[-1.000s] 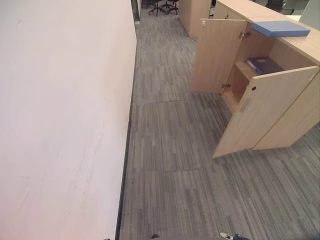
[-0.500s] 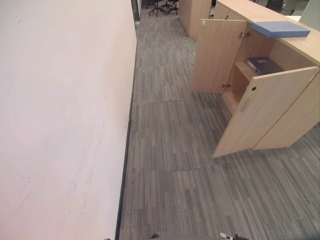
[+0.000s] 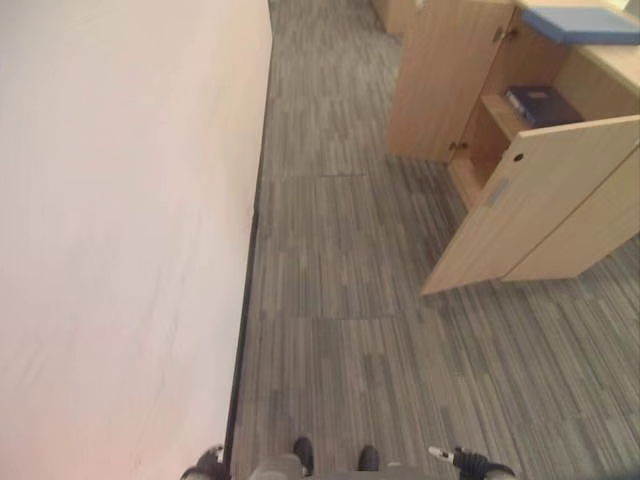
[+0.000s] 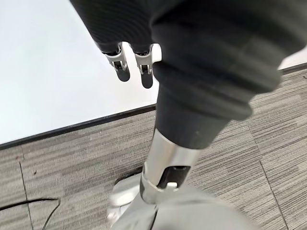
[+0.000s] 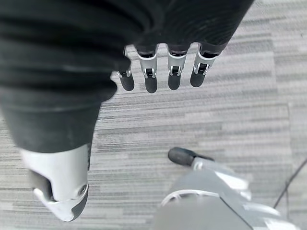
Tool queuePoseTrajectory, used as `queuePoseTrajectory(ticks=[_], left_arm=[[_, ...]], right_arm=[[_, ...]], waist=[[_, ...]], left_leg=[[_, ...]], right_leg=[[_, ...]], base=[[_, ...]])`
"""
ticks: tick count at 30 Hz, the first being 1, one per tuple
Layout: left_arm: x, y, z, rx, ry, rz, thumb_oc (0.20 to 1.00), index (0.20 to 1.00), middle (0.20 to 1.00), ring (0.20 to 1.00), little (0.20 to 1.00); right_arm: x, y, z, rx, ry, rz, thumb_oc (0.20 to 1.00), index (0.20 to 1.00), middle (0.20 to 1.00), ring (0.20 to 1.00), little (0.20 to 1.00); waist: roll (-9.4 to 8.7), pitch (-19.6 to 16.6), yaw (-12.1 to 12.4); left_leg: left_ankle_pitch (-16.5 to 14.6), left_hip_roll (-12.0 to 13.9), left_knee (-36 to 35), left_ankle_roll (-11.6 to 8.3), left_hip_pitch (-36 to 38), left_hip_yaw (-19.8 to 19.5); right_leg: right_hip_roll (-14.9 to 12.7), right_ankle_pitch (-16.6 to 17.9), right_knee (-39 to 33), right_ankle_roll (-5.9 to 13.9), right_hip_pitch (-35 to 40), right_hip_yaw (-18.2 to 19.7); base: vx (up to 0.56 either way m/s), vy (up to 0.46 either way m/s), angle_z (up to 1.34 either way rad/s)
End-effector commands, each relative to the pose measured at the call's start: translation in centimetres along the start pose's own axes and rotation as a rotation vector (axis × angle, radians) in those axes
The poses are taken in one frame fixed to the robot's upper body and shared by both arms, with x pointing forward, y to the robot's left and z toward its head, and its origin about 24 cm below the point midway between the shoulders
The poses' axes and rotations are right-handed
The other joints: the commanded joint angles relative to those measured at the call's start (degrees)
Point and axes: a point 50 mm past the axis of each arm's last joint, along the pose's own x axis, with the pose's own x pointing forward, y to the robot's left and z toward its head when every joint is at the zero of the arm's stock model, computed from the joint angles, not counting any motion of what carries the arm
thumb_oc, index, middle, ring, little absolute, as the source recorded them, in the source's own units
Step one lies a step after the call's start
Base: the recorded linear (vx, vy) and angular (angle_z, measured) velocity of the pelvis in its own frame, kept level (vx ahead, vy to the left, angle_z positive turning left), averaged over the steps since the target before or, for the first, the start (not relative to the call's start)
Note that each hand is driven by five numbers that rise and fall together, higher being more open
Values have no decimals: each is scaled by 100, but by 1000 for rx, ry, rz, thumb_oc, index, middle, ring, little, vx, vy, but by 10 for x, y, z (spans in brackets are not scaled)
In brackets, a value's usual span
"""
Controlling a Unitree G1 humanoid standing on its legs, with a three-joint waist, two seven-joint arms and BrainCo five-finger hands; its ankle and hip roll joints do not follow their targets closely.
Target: Put the empty folder in the office cabinet
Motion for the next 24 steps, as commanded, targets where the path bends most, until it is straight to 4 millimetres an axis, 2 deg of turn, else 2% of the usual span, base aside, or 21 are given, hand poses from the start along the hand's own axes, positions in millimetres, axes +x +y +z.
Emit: queuePoseTrajectory(ticks=[1,3,4,5,6,8,9,10,11,13,18,20,23,24], left_arm=[[0,7,-6,-107,30,26,1000,1000,1000,1000,1000],[-2,6,-16,-133,65,26,1000,1000,1000,1000,1000],[-4,5,-28,-139,100,26,1000,1000,1000,1000,1000],[-4,5,-28,-139,100,26,1000,1000,1000,1000,1000],[-5,5,-31,-137,112,25,1000,1000,1000,1000,1000],[-6,2,-38,-131,134,21,1000,1000,1000,1000,1000],[-6,2,-38,-131,134,21,1000,1000,1000,1000,1000],[-8,1,-44,-121,157,18,1000,1000,1000,1000,1000],[-10,-1,-52,-121,180,11,1000,1000,1000,1000,1000],[-11,-1,-57,-124,195,13,1000,1000,1000,1000,1000],[-12,3,-60,-121,202,27,1000,1000,1000,1000,1000],[-11,6,-56,-111,184,31,1000,1000,1000,1000,1000],[-9,8,-52,-91,168,33,1000,1000,1000,1000,1000],[-9,8,-50,-83,162,30,1000,1000,1000,1000,1000]], right_arm=[[-2,-11,-11,-81,59,-27,1000,1000,1000,1000,1000],[-2,-12,-16,-106,73,-24,1000,1000,1000,1000,1000],[-3,-13,-19,-136,83,-24,1000,1000,1000,1000,1000],[-3,-13,-19,-136,83,-24,1000,1000,1000,1000,1000],[-3,-14,-20,-144,88,-28,1000,1000,1000,1000,1000],[-4,-16,-23,-154,96,-33,1000,1000,1000,1000,1000],[-4,-16,-23,-154,96,-33,1000,1000,1000,1000,1000],[-4,-16,-27,-148,104,-33,1000,1000,1000,1000,1000],[-5,-15,-30,-141,113,-26,1000,1000,1000,1000,1000],[-6,-11,-38,-144,134,-14,1000,1000,1000,1000,1000],[-6,-1,-43,-174,159,26,1000,1000,1000,1000,1000],[-5,2,-39,-164,144,32,1000,1000,1000,1000,1000],[-3,3,-31,-140,116,33,1000,1000,1000,1000,1000],[-3,3,-28,-132,103,33,1000,1000,1000,1000,1000]], waist=[[8,162,91],[0,98,174],[99,30,278],[95,38,281],[187,-12,319],[265,-52,389],[264,-49,389],[309,-104,402],[346,-186,417],[373,-309,432],[228,-573,553],[122,-651,588],[95,-740,626],[110,-757,640]], left_leg=[[501,655,829,64,-477,216],[502,683,166,87,-581,297],[739,691,-1033,41,-460,351],[750,686,-1055,41,-438,358],[948,726,-1487,0,-472,324],[1147,743,-2218,-88,-522,360],[1147,742,-2219,-88,-519,361],[1213,818,-2344,-150,-574,469],[1150,849,-2368,-124,-479,494],[1329,855,-2368,-149,-399,480],[1045,563,-2368,106,-129,569],[804,295,-2368,296,30,676],[537,-58,-2368,508,237,754],[443,-201,-2368,600,311,768]], right_leg=[[-149,108,-330,480,464,-145],[-182,62,-412,550,590,-153],[-163,-26,-486,649,772,-132],[-168,-27,-487,651,782,-130],[-128,-63,-508,681,846,-120],[-149,-167,-560,736,1097,-77],[-150,-168,-561,737,1101,-77],[-143,-217,-609,784,1297,-33],[-139,-224,-644,831,1375,33],[-168,-279,-685,858,1460,57],[-635,-188,-603,1172,1448,87],[-1026,176,-342,1393,1375,114],[-1504,742,244,1567,1159,113],[-1676,1040,613,1599,1005,97]], base=[[135,-30,8],[289,48,-2],[299,93,-1],[313,117,7],[204,82,5],[260,99,12],[306,114,14],[322,120,-10],[444,169,-24],[312,141,-37],[278,201,-34],[257,259,-10],[205,309,-8],[187,360,-27]])
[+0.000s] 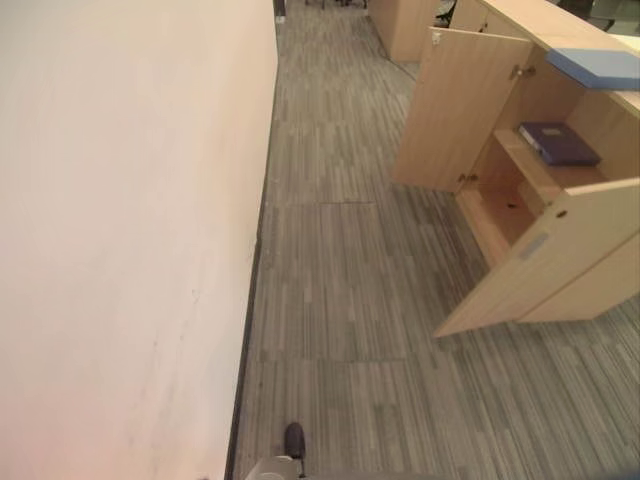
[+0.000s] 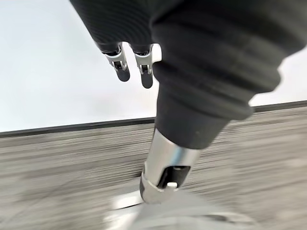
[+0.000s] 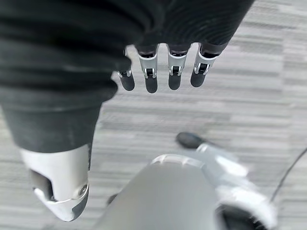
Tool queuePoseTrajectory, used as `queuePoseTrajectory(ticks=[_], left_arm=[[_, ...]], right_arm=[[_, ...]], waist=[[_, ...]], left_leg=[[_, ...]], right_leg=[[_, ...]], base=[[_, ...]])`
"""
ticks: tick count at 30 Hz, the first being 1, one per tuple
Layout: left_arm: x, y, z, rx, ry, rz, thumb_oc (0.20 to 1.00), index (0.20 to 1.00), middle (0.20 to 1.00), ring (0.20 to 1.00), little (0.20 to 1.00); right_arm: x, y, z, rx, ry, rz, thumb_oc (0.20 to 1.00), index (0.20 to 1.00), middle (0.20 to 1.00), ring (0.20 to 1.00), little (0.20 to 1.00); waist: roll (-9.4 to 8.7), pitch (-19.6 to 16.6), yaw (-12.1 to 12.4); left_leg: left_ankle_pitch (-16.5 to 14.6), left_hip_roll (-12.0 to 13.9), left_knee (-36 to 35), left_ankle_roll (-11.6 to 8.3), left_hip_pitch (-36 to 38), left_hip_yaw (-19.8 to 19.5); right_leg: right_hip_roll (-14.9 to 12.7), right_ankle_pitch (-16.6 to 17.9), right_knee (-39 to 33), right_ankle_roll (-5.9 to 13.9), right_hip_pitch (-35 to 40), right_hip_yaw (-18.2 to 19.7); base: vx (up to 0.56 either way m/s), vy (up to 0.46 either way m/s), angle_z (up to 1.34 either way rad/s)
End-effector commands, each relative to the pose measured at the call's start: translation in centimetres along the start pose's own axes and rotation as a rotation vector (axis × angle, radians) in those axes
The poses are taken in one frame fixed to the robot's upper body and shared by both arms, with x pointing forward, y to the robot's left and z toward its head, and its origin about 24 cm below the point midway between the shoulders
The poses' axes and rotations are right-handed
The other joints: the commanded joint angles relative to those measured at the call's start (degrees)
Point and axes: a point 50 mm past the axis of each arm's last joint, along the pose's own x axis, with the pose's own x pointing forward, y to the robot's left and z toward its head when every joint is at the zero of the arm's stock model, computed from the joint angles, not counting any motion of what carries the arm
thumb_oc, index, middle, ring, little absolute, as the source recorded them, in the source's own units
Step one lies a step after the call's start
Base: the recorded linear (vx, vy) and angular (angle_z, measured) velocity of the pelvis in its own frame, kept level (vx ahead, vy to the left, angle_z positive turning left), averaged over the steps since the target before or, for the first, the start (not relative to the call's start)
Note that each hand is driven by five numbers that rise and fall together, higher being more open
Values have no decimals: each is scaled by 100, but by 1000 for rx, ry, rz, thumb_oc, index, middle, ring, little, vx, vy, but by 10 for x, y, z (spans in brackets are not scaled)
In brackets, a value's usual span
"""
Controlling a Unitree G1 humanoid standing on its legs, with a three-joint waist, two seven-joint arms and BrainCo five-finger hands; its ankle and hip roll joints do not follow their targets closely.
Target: Put the empty folder in the office cabinet
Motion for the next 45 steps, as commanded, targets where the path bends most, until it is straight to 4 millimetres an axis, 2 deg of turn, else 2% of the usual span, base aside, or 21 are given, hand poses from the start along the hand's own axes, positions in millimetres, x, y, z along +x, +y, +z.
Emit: queuePoseTrajectory(ticks=[1,4,5,7,9,10,11,16,21,26,28,30,33,35,36,39,41,42,43,44,45], left_arm=[[-1,7,-16,32,52,20,1000,1000,1000,1000,1000],[0,12,-9,41,34,31,1000,1000,1000,1000,1000],[0,14,-7,44,25,40,1000,1000,1000,1000,1000],[0,14,-2,53,7,41,1000,1000,1000,1000,1000],[0,14,-2,53,7,41,1000,1000,1000,1000,1000],[1,12,0,71,-5,34,1000,1000,1000,1000,1000],[1,10,0,89,-5,23,1000,1000,1000,1000,1000],[1,8,-3,124,15,8,1000,1000,1000,1000,1000],[-1,7,-12,122,46,3,1000,1000,1000,1000,1000],[-2,4,-20,92,76,-1,1000,1000,1000,1000,1000],[-2,3,-18,86,72,-1,1000,1000,1000,1000,1000],[-1,4,-12,84,51,-1,1000,1000,1000,1000,1000],[1,5,7,79,-11,12,1000,1000,1000,1000,1000],[2,4,21,93,-63,16,1000,1000,1000,1000,1000],[2,1,28,101,-93,10,1000,1000,1000,1000,1000],[2,0,32,94,-109,8,1000,1000,1000,1000,1000],[2,0,29,68,-99,7,1000,1000,1000,1000,1000],[2,0,29,68,-99,7,1000,1000,1000,1000,1000],[2,-1,28,67,-97,7,1000,1000,1000,1000,1000],[2,0,26,59,-91,9,1000,1000,1000,1000,1000],[2,0,25,57,-87,7,1000,1000,1000,1000,1000]], right_arm=[[-2,-19,16,-8,-55,-40,1000,1000,1000,1000,1000],[-2,-18,30,-18,-106,-40,1000,1000,1000,1000,1000],[-2,-16,34,-28,-126,-39,1000,1000,1000,1000,1000],[-3,-16,42,-30,-154,-40,1000,1000,1000,1000,1000],[-3,-16,42,-30,-154,-40,1000,1000,1000,1000,1000],[-4,-18,50,-13,-182,-42,1000,1000,1000,1000,1000],[-4,-18,55,-1,-196,-44,1000,1000,1000,1000,1000],[-4,-14,59,12,-205,-36,1000,1000,1000,1000,1000],[-2,-12,45,16,-161,-33,1000,1000,1000,1000,1000],[-2,-15,37,7,-128,-42,1000,1000,1000,1000,1000],[-2,-15,35,13,-122,-43,1000,1000,1000,1000,1000],[-2,-16,33,18,-116,-47,1000,1000,1000,1000,1000],[-2,-17,33,17,-112,-51,1000,1000,1000,1000,1000],[-2,-18,29,-4,-96,-58,1000,1000,1000,1000,1000],[-2,-20,26,-24,-83,-66,1000,1000,1000,1000,1000],[-2,-21,24,-32,-73,-72,1000,1000,1000,1000,1000],[-2,-23,21,-26,-67,-80,1000,1000,1000,1000,1000],[-2,-23,21,-26,-67,-80,1000,1000,1000,1000,1000],[-2,-24,20,-29,-66,-83,1000,1000,1000,1000,1000],[-2,-24,19,-44,-64,-85,1000,1000,1000,1000,1000],[-3,-24,17,-55,-60,-85,1000,1000,1000,1000,1000]], waist=[[106,-38,169],[177,107,97],[166,187,76],[257,333,-29],[257,334,-29],[402,533,-178],[434,664,-293],[166,832,-570],[-7,610,-587],[85,363,-591],[67,379,-602],[-3,433,-626],[-163,643,-534],[-252,691,-494],[-275,722,-432],[-319,746,-345],[-388,776,-233],[-391,779,-231],[-369,780,-212],[-248,797,-125],[-198,800,-81]], left_leg=[[-53,-218,31,-245,-281,-242],[-377,-511,31,-33,88,-332],[-576,-558,31,-38,262,-388],[-627,-435,31,-48,472,-462],[-628,-435,31,-48,472,-462],[-638,-309,31,-70,693,-554],[-603,-271,31,-83,799,-582],[-939,-391,31,-237,1285,-867],[-1214,-433,31,-268,1464,-1076],[-1379,3,31,-430,1745,-1168],[-1509,257,524,-576,1682,-1078],[-1339,489,1506,-755,1331,-885],[-623,700,3624,-758,397,-918],[-385,875,4143,-684,65,-717],[-426,939,4175,-632,-113,-592],[-589,859,3862,-543,-423,-519],[-717,691,2899,-525,-757,-536],[-713,687,2890,-524,-748,-532],[-569,690,2463,-577,-812,-578],[104,770,1421,-759,-969,-735],[270,771,972,-805,-980,-817]], right_leg=[[-999,1716,571,576,-220,-76],[-1405,2215,1875,388,-587,-346],[-1559,2173,2277,491,-768,-464],[-1373,1834,2478,350,-1217,-610],[-1372,1833,2479,350,-1217,-610],[-1020,1542,2232,247,-1626,-634],[-659,1639,1481,138,-1895,-706],[233,2092,-630,335,-2354,-455],[373,2240,-1197,328,-2088,-551],[539,1881,-862,143,-2019,-606],[607,1643,-766,40,-1879,-592],[671,1462,-786,-80,-1621,-576],[833,1280,-920,-357,-1203,-524],[915,1147,-1029,-460,-989,-537],[937,1104,-1091,-480,-851,-529],[916,1064,-1158,-461,-713,-463],[845,1021,-1223,-343,-581,-369],[842,1021,-1224,-341,-577,-367],[837,984,-1235,-318,-535,-350],[936,891,-1270,-291,-375,-296],[960,847,-1290,-277,-293,-262]], base=[[168,397,-23],[200,359,11],[250,221,28],[162,71,30],[76,-4,41],[150,-52,43],[211,-107,30],[213,-121,19],[230,-139,48],[287,-189,29],[252,-263,4],[173,-260,2],[113,-256,3],[131,-210,-25],[142,-131,-13],[134,-36,-11],[160,27,-6],[101,41,6],[205,91,-4],[295,127,-10],[322,138,-10]])
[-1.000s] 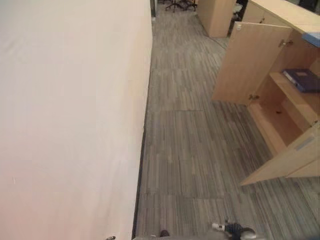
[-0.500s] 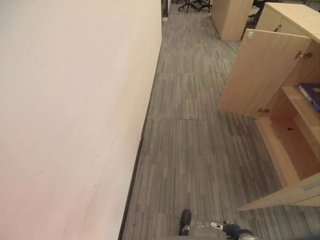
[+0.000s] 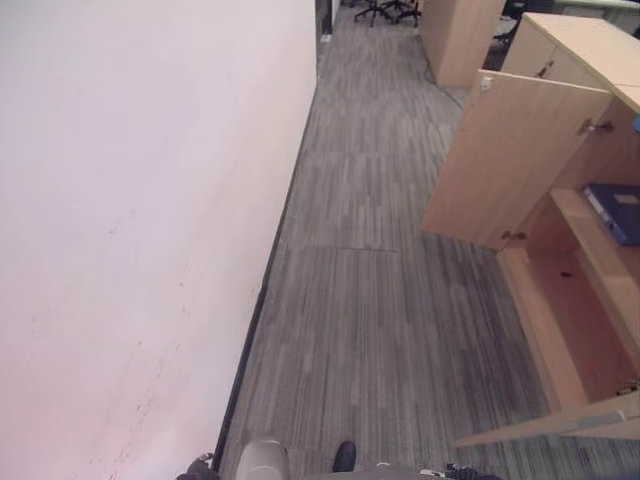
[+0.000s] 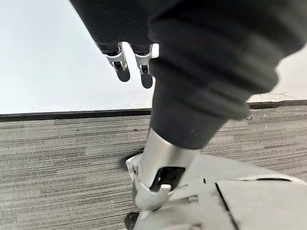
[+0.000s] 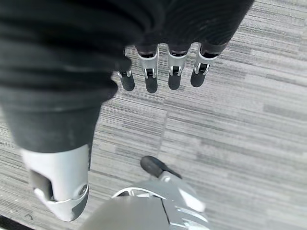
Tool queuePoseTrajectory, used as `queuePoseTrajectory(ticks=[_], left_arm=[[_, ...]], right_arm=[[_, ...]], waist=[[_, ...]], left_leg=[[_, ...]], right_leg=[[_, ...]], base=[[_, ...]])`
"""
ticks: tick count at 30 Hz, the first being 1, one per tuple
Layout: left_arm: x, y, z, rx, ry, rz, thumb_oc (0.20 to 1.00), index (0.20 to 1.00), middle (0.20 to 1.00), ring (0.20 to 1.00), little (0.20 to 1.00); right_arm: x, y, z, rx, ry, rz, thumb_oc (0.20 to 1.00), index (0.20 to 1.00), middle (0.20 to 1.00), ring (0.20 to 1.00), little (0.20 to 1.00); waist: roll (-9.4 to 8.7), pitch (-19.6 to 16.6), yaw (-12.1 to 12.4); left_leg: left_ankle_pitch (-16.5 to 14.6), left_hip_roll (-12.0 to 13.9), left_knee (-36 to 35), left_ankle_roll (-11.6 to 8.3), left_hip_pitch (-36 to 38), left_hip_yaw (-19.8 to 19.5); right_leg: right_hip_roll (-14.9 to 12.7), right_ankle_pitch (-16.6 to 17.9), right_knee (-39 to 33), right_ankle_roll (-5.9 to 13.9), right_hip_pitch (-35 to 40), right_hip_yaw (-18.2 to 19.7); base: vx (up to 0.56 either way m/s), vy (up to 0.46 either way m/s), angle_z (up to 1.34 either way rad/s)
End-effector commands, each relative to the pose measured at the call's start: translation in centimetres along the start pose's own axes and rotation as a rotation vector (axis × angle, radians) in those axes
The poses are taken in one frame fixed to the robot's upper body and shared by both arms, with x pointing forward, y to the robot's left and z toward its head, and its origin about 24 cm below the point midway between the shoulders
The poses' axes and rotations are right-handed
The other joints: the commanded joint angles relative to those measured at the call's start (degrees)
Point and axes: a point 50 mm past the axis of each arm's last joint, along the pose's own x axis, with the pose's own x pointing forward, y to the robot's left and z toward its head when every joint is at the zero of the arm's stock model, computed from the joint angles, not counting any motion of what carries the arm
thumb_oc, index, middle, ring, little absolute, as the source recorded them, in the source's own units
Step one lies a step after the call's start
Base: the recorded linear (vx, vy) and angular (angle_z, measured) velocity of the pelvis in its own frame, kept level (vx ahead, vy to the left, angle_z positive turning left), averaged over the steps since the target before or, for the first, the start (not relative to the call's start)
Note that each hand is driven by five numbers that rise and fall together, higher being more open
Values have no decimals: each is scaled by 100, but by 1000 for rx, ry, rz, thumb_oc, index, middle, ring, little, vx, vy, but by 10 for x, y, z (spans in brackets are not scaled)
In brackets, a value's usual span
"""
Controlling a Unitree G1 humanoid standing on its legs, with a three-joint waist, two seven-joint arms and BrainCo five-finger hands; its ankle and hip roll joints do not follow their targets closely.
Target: Put the empty folder in the office cabinet
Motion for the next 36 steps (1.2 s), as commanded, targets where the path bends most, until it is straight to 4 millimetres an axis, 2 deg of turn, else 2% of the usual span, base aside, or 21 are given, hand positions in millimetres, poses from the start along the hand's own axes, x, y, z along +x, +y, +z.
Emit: queuePoseTrajectory(ticks=[1,4,6,7,10,11,12,13,14,15,16,18,21,24,25,26,27,28,30,33,36], left_arm=[[0,-5,9,-24,-38,-6,1000,1000,1000,1000,1000],[-1,-6,-5,-57,13,-5,1000,1000,1000,1000,1000],[-2,-7,-9,-70,26,-7,1000,1000,1000,1000,1000],[-4,-9,-24,-94,79,-11,1000,1000,1000,1000,1000],[-5,-10,-28,-88,97,-16,1000,1000,1000,1000,1000],[-5,-11,-30,-83,100,-17,1000,1000,1000,1000,1000],[-5,-11,-30,-89,102,-17,1000,1000,1000,1000,1000],[-5,-11,-30,-87,101,-15,1000,1000,1000,1000,1000],[-5,-10,-28,-80,96,-13,1000,1000,1000,1000,1000],[-5,-10,-28,-80,96,-13,1000,1000,1000,1000,1000],[-4,-9,-24,-70,85,-15,1000,1000,1000,1000,1000],[-3,-7,-21,-57,75,-12,1000,1000,1000,1000,1000],[-3,-1,-22,-23,75,-6,1000,1000,1000,1000,1000],[-3,0,-21,-19,68,1,1000,1000,1000,1000,1000],[-3,0,-21,-19,68,1,1000,1000,1000,1000,1000],[-4,-1,-26,-15,84,-4,1000,1000,1000,1000,1000],[-4,-1,-26,-16,84,-4,1000,1000,1000,1000,1000],[-5,-1,-32,-6,105,-11,1000,1000,1000,1000,1000],[-6,-1,-37,9,122,-17,1000,1000,1000,1000,1000],[-6,1,-38,23,125,-15,1000,1000,1000,1000,1000],[-6,0,-39,6,129,-12,1000,1000,1000,1000,1000]], right_arm=[[-2,-18,-2,-25,-1,-55,1000,1000,1000,1000,1000],[-2,-18,-7,-28,9,-52,1000,1000,1000,1000,1000],[-2,-18,-9,-24,12,-54,1000,1000,1000,1000,1000],[-3,-18,-17,7,32,-56,1000,1000,1000,1000,1000],[-3,-16,-22,26,50,-49,1000,1000,1000,1000,1000],[-4,-16,-25,30,59,-47,1000,1000,1000,1000,1000],[-4,-14,-29,23,77,-39,1000,1000,1000,1000,1000],[-4,-13,-26,14,70,-36,1000,1000,1000,1000,1000],[-3,-12,-21,5,56,-29,1000,1000,1000,1000,1000],[-3,-12,-21,5,56,-29,1000,1000,1000,1000,1000],[-2,-12,-11,-4,23,-25,1000,1000,1000,1000,1000],[-2,-13,-2,-11,-9,-29,1000,1000,1000,1000,1000],[-1,-8,12,-8,-66,-19,1000,1000,1000,1000,1000],[-1,-11,29,-22,-124,-24,1000,1000,1000,1000,1000],[-1,-11,29,-22,-124,-24,1000,1000,1000,1000,1000],[-2,-12,40,-39,-152,-23,1000,1000,1000,1000,1000],[-2,-12,40,-39,-152,-23,1000,1000,1000,1000,1000],[-2,-12,49,-56,-168,-22,1000,1000,1000,1000,1000],[-2,-13,55,-74,-178,-23,1000,1000,1000,1000,1000],[-3,-15,57,-78,-181,-29,1000,1000,1000,1000,1000],[-2,-22,44,-68,-135,-56,1000,1000,1000,1000,1000]], waist=[[184,93,221],[324,19,284],[372,-19,299],[500,-202,292],[536,-289,275],[555,-345,258],[583,-501,261],[580,-555,296],[592,-635,327],[586,-635,336],[605,-613,338],[646,-515,293],[635,-385,268],[754,-257,246],[756,-256,246],[827,-118,183],[830,-115,182],[813,-23,129],[723,17,48],[574,20,-9],[505,-155,-12]], left_leg=[[470,-118,-319,412,-266,-210],[675,-71,-921,274,-258,-345],[649,-64,-922,244,-230,-394],[750,-64,-922,166,-49,-379],[724,-152,-922,219,90,-323],[682,-226,-922,264,148,-293],[403,-582,-922,495,420,-262],[289,-701,-922,581,513,-213],[91,-924,-922,743,718,-162],[88,-931,-922,747,719,-152],[-69,-1199,-922,925,932,-126],[-180,-1401,-922,1109,1115,-131],[-485,-1503,-922,1169,1438,-101],[-605,-1279,-922,1111,1599,-30],[-606,-1277,-922,1111,1601,-30],[-694,-1155,-922,1049,1773,36],[-695,-1152,-922,1048,1776,36],[-795,-1097,-922,975,1926,90],[-905,-1075,-922,906,2084,81],[-914,-1088,-922,862,2115,79],[-1040,-840,-922,744,2255,80]], right_leg=[[-285,-121,51,976,421,392],[-215,-299,41,1015,591,552],[-213,-347,41,1029,626,590],[-334,-446,41,1096,725,626],[-503,-482,41,1167,805,646],[-627,-489,41,1233,859,642],[-1106,-513,298,1429,901,684],[-1299,-504,484,1502,884,663],[-1649,-271,986,1603,709,648],[-1659,-280,1001,1609,699,659],[-2019,338,1944,1638,302,715],[-2308,967,2862,1491,-36,736],[-2617,877,3785,1479,-403,419],[-2387,573,3398,1420,-837,-147],[-2385,574,3395,1419,-834,-149],[-2087,586,2672,1478,-1114,-396],[-2083,589,2665,1477,-1107,-399],[-1750,695,1688,1563,-1166,-530],[-1432,913,1015,1654,-1336,-457],[-1358,1041,490,1602,-1249,-506],[-1241,880,499,1494,-1021,-548]], base=[[266,108,0],[214,92,-24],[319,191,-47],[462,324,-50],[289,232,-34],[415,429,-27],[507,543,-14],[535,642,-3],[240,317,-19],[255,429,-52],[155,343,-66],[195,381,-34],[191,200,29],[129,-20,13],[154,-116,7],[109,-89,-22],[217,-213,-34],[200,-202,-13],[252,-224,-2],[154,-205,-5],[253,-219,17]])
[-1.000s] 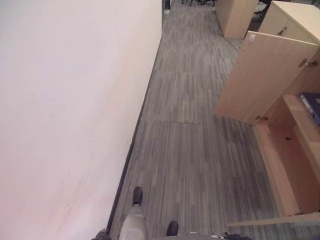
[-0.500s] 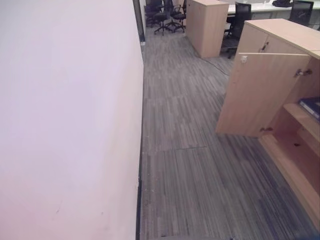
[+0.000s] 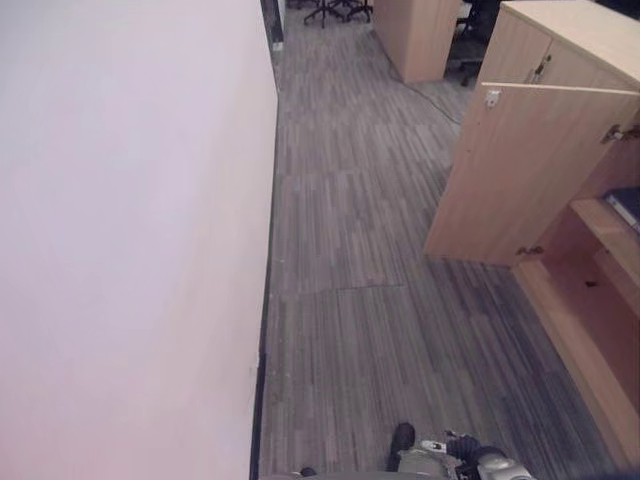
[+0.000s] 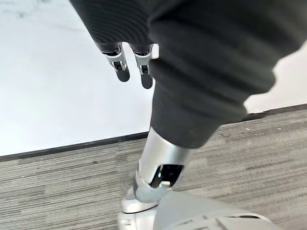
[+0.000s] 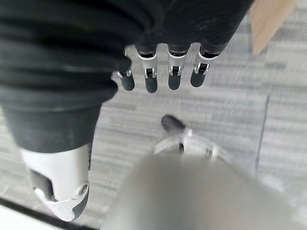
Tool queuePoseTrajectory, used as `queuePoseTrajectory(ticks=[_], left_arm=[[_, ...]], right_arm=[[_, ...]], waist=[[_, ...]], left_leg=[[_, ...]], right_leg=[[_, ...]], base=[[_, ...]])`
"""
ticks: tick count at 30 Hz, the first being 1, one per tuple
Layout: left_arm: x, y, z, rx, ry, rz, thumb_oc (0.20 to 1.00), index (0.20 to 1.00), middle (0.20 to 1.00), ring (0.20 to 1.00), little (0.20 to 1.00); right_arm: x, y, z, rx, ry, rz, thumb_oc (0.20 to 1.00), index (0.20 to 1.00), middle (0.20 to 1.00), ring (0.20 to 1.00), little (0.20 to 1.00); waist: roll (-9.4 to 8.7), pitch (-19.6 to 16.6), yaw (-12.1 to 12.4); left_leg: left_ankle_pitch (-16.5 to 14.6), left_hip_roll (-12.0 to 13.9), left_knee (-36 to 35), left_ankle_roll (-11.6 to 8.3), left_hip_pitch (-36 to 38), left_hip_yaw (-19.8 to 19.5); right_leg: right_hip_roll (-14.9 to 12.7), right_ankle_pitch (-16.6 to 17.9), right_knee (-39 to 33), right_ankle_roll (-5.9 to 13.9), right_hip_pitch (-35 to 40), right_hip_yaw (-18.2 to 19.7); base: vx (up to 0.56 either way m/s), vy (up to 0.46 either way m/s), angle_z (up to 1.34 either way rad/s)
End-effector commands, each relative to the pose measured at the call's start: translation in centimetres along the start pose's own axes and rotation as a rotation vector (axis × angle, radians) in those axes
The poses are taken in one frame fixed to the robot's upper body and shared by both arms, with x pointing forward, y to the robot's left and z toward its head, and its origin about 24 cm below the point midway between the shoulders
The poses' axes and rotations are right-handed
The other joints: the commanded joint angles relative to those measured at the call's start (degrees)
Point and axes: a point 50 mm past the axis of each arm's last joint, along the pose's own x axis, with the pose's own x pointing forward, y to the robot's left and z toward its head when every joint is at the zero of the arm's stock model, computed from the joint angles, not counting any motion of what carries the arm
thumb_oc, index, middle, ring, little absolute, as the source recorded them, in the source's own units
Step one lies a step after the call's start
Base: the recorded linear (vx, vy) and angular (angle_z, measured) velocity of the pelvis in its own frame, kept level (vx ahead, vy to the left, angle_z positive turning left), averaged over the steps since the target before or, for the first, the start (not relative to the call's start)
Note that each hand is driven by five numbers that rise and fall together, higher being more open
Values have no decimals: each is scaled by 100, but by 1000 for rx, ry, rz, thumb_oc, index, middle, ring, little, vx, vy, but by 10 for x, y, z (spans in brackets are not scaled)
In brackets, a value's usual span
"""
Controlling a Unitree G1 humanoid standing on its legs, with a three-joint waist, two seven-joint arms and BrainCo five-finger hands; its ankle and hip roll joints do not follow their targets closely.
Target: Put the empty folder in the office cabinet
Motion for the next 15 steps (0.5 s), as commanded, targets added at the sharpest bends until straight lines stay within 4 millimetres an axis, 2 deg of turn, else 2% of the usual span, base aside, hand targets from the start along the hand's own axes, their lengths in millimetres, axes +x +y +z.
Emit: queuePoseTrajectory(ticks=[1,2,3,4,5,6,8,9,10,11,13,15], left_arm=[[2,14,12,27,-35,41,1000,1000,1000,1000,1000],[2,16,18,9,-49,49,1000,1000,1000,1000,1000],[2,16,18,9,-49,49,1000,1000,1000,1000,1000],[2,17,22,-7,-58,52,1000,1000,1000,1000,1000],[2,17,25,-11,-65,54,1000,1000,1000,1000,1000],[2,17,29,-14,-75,54,1000,1000,1000,1000,1000],[2,18,38,-25,-107,57,1000,1000,1000,1000,1000],[2,18,38,-25,-107,57,1000,1000,1000,1000,1000],[1,18,52,-19,-153,60,1000,1000,1000,1000,1000],[1,17,58,-12,-178,62,1000,1000,1000,1000,1000],[0,15,66,21,-209,58,1000,1000,1000,1000,1000],[0,14,68,40,-217,57,1000,1000,1000,1000,1000]], right_arm=[[1,0,11,-24,-24,-8,1000,1000,1000,1000,1000],[1,-4,2,-16,12,-22,1000,1000,1000,1000,1000],[1,-4,2,-16,12,-22,1000,1000,1000,1000,1000],[0,-6,-8,7,43,-31,1000,1000,1000,1000,1000],[-1,-6,-10,24,50,-34,1000,1000,1000,1000,1000],[-1,-6,-14,34,61,-37,1000,1000,1000,1000,1000],[-2,-7,-21,57,82,-42,1000,1000,1000,1000,1000],[-2,-7,-21,57,82,-42,1000,1000,1000,1000,1000],[-3,-8,-27,54,99,-45,1000,1000,1000,1000,1000],[-4,-9,-31,46,111,-47,1000,1000,1000,1000,1000],[-5,-11,-36,31,132,-55,1000,1000,1000,1000,1000],[-5,-12,-38,26,142,-56,1000,1000,1000,1000,1000]], waist=[[-256,-31,48],[-286,-56,35],[-285,-56,34],[-319,-63,-14],[-348,-57,-55],[-304,-46,-70],[-390,1,-103],[-384,-6,-110],[-487,71,-89],[-535,114,-62],[-615,153,7],[-645,165,47]], left_leg=[[-377,-467,-155,49,-15,-21],[-484,-231,58,-42,55,-20],[-488,-229,64,-43,52,-20],[-539,1,549,-163,-43,57],[-441,178,913,-234,-135,107],[-409,376,1252,-302,-190,144],[109,624,2408,-344,-608,138],[95,639,2445,-353,-638,122],[405,736,3612,-273,-1106,57],[504,768,3916,-223,-1324,70],[357,680,4101,-112,-1810,78],[287,625,3941,-84,-1987,86]], right_leg=[[-271,359,76,304,-336,80],[-218,141,275,203,-293,104],[-218,139,276,202,-294,104],[-157,-67,389,92,-193,69],[-102,-195,435,15,-117,70],[20,-374,482,-6,24,126],[192,-555,438,-229,258,187],[204,-559,437,-237,252,177],[321,-721,406,-436,413,273],[348,-797,391,-501,495,325],[355,-866,340,-537,640,460],[338,-884,315,-516,707,533]], base=[[276,-285,10],[190,-207,4],[325,-389,9],[201,-283,6],[313,-352,13],[240,-279,9],[180,-260,4],[161,-321,-17],[150,-285,-20],[197,-327,-25],[148,-116,-37],[149,-9,-36]])
